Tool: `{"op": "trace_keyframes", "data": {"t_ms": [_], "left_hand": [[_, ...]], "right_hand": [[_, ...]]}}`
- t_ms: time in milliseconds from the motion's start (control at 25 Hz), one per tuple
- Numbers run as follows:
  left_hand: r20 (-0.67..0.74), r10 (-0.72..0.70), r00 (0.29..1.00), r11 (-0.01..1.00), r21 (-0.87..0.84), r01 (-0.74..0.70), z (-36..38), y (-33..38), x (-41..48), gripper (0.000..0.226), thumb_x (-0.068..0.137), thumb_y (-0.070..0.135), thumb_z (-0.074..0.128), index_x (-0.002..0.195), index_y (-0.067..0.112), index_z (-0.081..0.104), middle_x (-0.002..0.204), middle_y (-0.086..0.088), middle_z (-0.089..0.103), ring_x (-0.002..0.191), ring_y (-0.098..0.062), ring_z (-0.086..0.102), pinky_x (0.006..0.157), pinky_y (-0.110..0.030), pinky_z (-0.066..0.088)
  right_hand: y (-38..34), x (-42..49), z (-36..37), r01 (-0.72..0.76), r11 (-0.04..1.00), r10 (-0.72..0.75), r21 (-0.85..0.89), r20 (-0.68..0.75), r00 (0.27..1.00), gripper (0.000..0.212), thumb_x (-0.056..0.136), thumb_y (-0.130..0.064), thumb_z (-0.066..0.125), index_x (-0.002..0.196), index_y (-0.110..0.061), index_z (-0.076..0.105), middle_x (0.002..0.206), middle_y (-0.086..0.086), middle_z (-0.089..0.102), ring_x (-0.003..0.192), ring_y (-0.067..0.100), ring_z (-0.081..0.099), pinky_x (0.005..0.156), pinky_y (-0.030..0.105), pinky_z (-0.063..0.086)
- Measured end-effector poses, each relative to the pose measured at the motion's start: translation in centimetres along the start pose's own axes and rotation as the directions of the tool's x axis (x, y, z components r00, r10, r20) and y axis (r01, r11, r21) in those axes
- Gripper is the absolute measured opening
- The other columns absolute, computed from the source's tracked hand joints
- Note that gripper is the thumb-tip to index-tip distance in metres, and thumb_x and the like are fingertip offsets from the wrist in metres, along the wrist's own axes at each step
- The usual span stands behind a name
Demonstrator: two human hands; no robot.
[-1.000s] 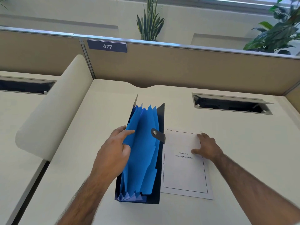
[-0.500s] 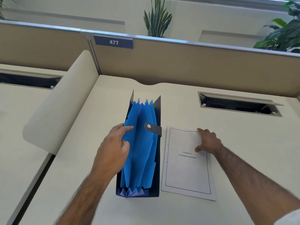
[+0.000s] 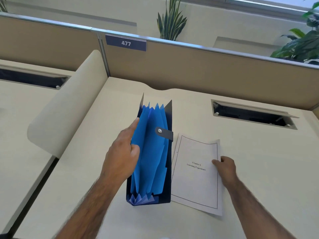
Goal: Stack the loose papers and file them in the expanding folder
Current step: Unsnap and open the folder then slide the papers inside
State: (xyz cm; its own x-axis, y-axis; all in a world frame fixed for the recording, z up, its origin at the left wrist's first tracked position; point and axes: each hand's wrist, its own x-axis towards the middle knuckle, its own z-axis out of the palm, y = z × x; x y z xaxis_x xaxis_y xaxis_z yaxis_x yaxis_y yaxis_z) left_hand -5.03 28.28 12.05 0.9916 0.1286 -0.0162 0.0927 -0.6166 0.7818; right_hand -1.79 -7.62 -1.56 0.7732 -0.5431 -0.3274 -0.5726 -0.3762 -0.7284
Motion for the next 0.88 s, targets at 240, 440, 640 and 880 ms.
{"op": "trace_keyframes", "data": {"t_ms": [240,440,640,880], "left_hand": [[-0.002,-0.034,0.999,0.995,-0.089,0.034,0.1,-0.2,-0.1,0.072,0.095,0.006,0.045,0.156,0.041,0.031,0.139,0.012,0.058,0.066,-0.014,0.062,0.059,-0.024,0.051],[-0.001,-0.051,0.999,0.992,-0.117,0.051,0.1,0.2,-0.3,0.068,0.098,0.007,0.046,0.158,0.034,0.030,0.145,0.012,0.055,0.079,-0.017,0.067,0.060,-0.024,0.054],[0.005,-0.055,0.998,0.990,-0.126,0.056,0.2,0.5,-0.4,0.067,0.098,0.008,0.047,0.158,0.032,0.029,0.151,0.011,0.051,0.084,-0.014,0.067,0.064,-0.025,0.053],[-0.011,-0.063,0.998,0.991,-0.120,0.062,0.2,0.3,-0.4,0.066,0.096,0.012,0.045,0.157,0.034,0.030,0.152,0.012,0.050,0.083,-0.010,0.064,0.075,-0.035,0.058]], "right_hand": [[-8.0,-3.2,-5.9,0.283,0.958,-0.284,-0.031,-0.180,0.942,0.020,0.090,-0.011,0.061,0.074,0.001,0.060,0.069,0.020,0.062,0.063,0.033,0.055,0.058,0.038,0.043],[-19.9,-8.0,-13.6,0.543,0.840,-0.507,-0.014,-0.381,0.774,0.025,0.084,-0.033,0.062,0.088,-0.009,0.069,0.084,0.018,0.073,0.072,0.035,0.067,0.069,0.051,0.058],[-26.3,-14.3,-14.5,0.626,0.772,-0.573,0.111,-0.305,0.761,0.015,0.081,-0.043,0.060,0.072,-0.051,0.069,0.076,-0.014,0.073,0.073,0.013,0.069,0.076,0.044,0.062],[-27.7,-16.1,-8.3,0.671,0.720,-0.693,-0.175,-0.135,0.708,0.022,0.088,-0.019,0.062,0.084,0.002,0.065,0.078,0.020,0.070,0.074,0.039,0.065,0.063,0.043,0.053]]}}
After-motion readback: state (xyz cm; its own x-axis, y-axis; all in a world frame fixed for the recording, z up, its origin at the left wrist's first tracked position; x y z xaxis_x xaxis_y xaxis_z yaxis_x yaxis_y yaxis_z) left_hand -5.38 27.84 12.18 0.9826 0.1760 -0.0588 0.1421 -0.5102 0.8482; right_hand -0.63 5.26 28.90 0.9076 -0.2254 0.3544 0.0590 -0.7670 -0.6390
